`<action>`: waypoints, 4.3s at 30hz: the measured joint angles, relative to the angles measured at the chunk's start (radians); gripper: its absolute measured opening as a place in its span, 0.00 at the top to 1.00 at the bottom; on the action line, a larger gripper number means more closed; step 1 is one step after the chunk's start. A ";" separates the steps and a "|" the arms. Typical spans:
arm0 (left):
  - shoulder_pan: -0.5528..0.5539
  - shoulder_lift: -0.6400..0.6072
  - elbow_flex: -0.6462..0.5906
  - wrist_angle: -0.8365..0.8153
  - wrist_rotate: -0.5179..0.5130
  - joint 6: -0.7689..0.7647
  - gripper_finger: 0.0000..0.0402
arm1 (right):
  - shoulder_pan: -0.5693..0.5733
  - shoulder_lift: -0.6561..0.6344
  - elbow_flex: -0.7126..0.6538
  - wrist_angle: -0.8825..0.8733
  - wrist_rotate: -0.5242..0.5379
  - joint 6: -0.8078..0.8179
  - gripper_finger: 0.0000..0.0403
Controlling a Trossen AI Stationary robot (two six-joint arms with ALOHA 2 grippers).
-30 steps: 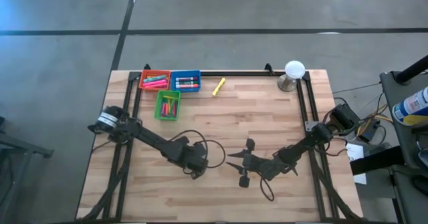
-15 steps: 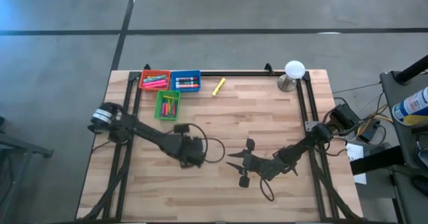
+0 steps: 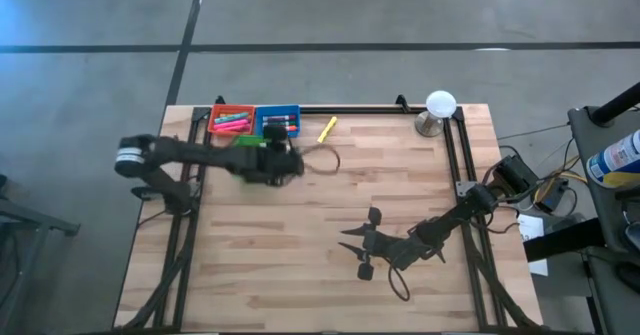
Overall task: Pick & Place Markers
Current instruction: Put the green marker into the blue bin, then put the yellow highlighter into the orange bin
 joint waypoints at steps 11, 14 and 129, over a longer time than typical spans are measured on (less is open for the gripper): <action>0.415 0.052 -0.116 0.434 0.198 0.350 0.87 | -0.001 0.000 -0.002 -0.006 0.000 -0.016 0.66; 0.477 0.069 -0.120 0.450 0.251 0.353 0.87 | -0.001 0.000 -0.002 -0.006 0.000 -0.026 0.66; 0.413 0.611 0.435 0.306 0.649 -0.524 0.73 | 0.170 -0.099 -0.007 -0.265 0.193 0.161 0.85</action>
